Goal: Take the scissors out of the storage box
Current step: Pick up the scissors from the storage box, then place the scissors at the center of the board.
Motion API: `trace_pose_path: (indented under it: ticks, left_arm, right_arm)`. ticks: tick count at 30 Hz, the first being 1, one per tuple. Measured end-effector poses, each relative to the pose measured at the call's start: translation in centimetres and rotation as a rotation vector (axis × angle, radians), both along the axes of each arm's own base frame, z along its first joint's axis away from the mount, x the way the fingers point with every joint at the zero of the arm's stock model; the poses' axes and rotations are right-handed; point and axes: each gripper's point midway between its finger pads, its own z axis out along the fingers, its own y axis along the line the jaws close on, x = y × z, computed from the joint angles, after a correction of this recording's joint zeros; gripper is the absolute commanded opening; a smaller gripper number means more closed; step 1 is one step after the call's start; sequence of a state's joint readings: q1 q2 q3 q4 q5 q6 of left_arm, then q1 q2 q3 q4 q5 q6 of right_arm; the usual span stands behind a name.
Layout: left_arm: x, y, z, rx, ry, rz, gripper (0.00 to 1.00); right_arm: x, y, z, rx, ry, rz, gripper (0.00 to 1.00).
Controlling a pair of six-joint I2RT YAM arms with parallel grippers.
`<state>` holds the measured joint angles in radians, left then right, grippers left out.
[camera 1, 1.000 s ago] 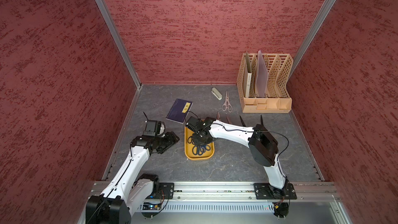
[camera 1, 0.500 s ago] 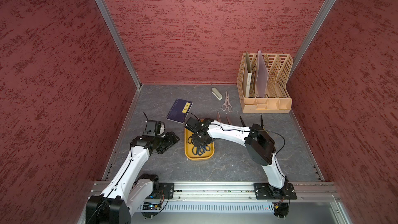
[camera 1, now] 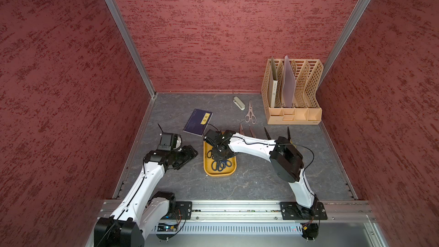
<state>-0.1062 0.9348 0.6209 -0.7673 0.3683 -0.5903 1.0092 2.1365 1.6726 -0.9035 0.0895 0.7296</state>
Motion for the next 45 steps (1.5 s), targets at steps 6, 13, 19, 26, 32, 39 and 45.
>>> trace_pose_path:
  ticks: [6,13,19,26,32,39,45]
  left_arm:
    - [0.0,0.0,0.0,0.0,0.0,0.0,0.75]
    - [0.0,0.0,0.0,0.0,0.0,0.0,0.75]
    - [0.0,-0.1,0.0,-0.002,0.0,-0.002,0.75]
    - [0.2,-0.5,-0.5,-0.021,0.027,-0.017,0.75]
    - [0.2,-0.8,-1.2,-0.029,0.055,-0.038,0.75]
    - [1.3,-1.2,0.8,-0.043,0.009,-0.054,0.75]
    - [1.6,-1.3,1.7,-0.043,-0.007,-0.067,0.75]
  right_arm:
    - [0.1,0.2,2.1,0.038,-0.025,0.003,0.0]
    - [0.1,0.4,5.7,0.108,-0.063,0.012,0.0]
    - [-1.3,-1.9,8.1,0.12,-0.072,-0.003,0.0]
    - [-5.3,-9.2,9.8,0.074,-0.053,-0.089,0.0]
    - [-9.0,-13.8,7.0,-0.01,0.01,-0.16,0.0]
    - [-11.7,-13.6,4.2,-0.044,0.038,-0.151,0.0]
    - [-11.8,-12.0,1.1,-0.036,0.05,-0.186,0.0]
